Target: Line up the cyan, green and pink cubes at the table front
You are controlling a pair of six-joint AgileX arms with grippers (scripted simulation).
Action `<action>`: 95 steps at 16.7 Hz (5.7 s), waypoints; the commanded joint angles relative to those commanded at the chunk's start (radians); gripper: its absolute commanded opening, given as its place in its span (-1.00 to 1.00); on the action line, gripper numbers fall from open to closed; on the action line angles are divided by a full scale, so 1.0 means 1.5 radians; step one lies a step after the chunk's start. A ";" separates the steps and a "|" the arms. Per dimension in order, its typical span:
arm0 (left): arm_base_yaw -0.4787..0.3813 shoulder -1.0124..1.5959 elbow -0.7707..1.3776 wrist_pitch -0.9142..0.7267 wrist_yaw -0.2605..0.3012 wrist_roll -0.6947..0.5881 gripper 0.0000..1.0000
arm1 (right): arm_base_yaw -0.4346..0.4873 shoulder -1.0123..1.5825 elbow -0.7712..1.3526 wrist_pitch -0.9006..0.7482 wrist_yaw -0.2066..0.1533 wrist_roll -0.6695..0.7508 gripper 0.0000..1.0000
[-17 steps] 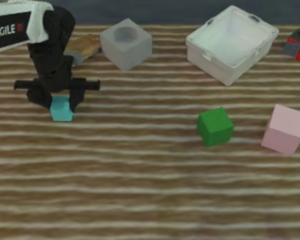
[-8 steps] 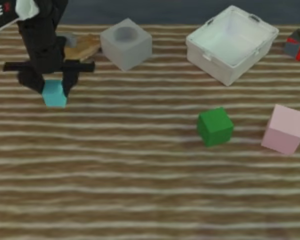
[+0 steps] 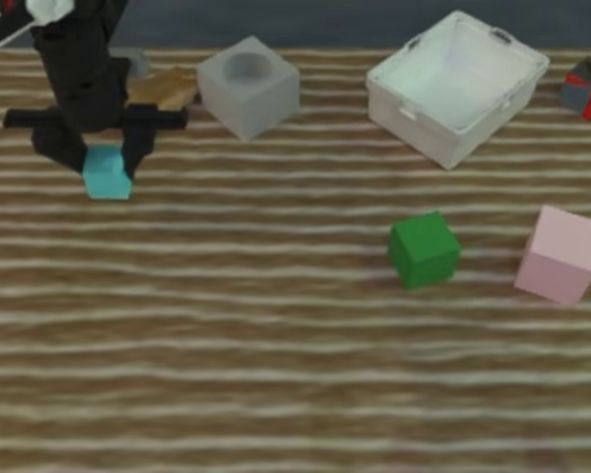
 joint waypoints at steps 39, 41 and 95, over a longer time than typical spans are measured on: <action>-0.539 -0.012 -0.149 0.132 -0.014 -0.564 -0.10 | 0.000 0.000 0.000 0.000 0.000 0.000 1.00; -0.539 -0.012 -0.149 0.132 -0.014 -0.564 0.21 | 0.000 0.000 0.000 0.000 0.000 0.000 1.00; 0.099 -1.453 -1.267 0.723 -0.007 0.009 1.00 | 0.281 1.413 1.193 -0.765 0.001 0.080 1.00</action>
